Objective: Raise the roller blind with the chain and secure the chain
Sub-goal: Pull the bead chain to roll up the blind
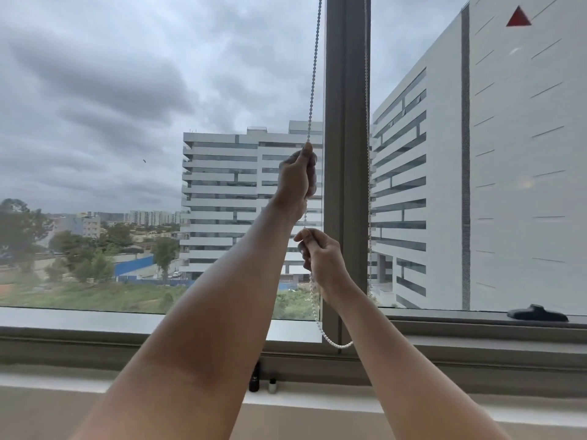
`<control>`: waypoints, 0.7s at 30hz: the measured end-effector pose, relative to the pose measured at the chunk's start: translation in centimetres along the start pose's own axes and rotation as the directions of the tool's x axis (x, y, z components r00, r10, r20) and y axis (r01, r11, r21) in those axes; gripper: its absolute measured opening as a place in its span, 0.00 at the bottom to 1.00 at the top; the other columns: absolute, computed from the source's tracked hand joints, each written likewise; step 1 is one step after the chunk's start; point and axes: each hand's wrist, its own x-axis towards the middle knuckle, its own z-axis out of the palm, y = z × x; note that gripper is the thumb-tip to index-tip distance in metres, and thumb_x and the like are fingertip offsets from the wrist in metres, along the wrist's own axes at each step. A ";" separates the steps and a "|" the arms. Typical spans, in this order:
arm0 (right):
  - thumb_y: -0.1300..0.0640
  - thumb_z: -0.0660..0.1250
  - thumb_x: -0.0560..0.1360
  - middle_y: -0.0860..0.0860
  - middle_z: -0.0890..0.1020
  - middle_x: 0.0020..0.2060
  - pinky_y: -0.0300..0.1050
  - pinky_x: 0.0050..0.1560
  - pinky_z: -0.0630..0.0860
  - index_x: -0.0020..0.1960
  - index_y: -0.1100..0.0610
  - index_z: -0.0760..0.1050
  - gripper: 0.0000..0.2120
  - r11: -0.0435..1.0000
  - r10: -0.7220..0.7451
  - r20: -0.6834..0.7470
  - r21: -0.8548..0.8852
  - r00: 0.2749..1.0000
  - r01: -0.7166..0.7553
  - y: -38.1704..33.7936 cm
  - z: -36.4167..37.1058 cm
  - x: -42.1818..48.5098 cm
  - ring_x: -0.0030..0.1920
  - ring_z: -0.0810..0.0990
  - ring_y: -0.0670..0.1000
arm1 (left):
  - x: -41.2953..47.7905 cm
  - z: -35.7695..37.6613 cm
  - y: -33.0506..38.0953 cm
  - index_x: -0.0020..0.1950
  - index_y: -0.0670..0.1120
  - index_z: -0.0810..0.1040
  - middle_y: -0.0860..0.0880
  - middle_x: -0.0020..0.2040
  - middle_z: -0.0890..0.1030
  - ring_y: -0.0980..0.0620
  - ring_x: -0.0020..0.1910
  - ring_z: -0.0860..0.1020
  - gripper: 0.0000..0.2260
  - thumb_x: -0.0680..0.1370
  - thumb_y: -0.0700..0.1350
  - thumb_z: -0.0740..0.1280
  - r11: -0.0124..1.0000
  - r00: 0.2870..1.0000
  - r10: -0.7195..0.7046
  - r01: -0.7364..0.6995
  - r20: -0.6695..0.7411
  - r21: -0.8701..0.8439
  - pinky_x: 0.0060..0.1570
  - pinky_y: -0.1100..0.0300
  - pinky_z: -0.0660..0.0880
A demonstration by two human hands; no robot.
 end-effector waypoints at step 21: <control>0.54 0.54 0.80 0.50 0.79 0.39 0.42 0.41 0.74 0.51 0.59 0.73 0.11 0.996 -0.050 -0.038 0.069 0.998 0.052 -7.7 0.0 5.7 0.40 0.78 0.48 | -4.8 -1.8 -6.8 0.31 0.48 0.68 0.56 0.18 0.64 0.61 0.16 0.58 0.18 0.81 0.46 0.54 0.976 0.996 -0.060 0.071 0.062 -0.204 0.15 0.69 0.54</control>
